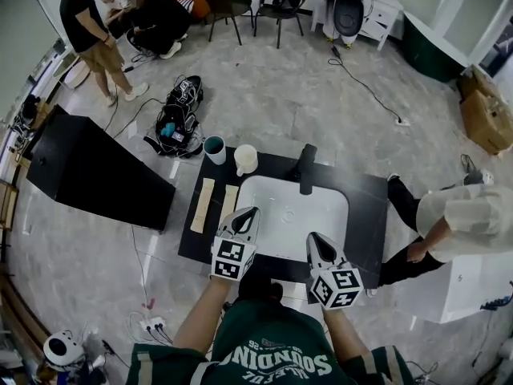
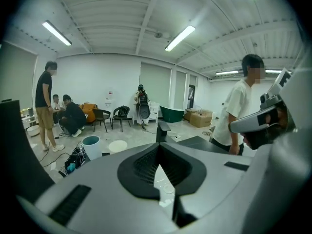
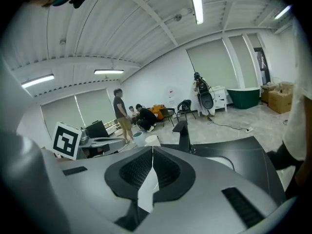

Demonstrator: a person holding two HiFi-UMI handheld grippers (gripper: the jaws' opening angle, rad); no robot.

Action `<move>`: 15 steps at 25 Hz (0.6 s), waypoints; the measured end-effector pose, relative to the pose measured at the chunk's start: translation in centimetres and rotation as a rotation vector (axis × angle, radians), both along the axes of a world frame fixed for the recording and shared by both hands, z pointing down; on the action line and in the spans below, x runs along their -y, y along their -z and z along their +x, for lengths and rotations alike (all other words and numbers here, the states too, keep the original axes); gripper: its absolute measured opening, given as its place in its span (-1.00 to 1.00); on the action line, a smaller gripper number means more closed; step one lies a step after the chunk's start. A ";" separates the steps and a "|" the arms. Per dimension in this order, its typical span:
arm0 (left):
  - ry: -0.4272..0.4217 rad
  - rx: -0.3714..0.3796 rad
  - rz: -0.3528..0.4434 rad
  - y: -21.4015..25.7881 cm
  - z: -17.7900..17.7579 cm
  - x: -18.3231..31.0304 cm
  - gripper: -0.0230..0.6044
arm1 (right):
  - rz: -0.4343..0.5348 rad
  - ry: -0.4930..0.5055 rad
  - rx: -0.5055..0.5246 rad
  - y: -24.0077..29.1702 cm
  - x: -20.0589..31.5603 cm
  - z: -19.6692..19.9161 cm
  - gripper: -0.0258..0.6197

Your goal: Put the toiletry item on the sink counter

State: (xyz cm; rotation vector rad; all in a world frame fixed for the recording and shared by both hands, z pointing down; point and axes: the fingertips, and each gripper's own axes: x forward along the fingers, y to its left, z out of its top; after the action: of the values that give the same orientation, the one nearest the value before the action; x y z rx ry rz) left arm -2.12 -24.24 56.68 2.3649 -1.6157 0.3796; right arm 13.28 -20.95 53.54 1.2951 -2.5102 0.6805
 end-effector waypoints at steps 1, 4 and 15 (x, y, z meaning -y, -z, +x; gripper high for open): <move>-0.005 -0.006 0.005 0.5 0.4 -0.6 -0.90 | 0.006 -0.001 -0.001 0.2 -0.2 0.2 -0.79; -0.023 -0.029 0.008 1.1 1.7 -2.6 -0.90 | 0.027 0.003 -0.025 0.5 -1.2 0.8 -0.79; -0.073 -0.038 0.011 1.9 4.7 -6.3 -0.90 | 0.063 -0.009 -0.019 1.6 -3.7 2.5 -0.80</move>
State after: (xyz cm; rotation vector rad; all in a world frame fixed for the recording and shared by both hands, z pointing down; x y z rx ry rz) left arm 2.62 -17.95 54.82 2.4293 -1.5220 0.3384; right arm 15.78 -17.28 51.97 1.3282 -2.5307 0.5924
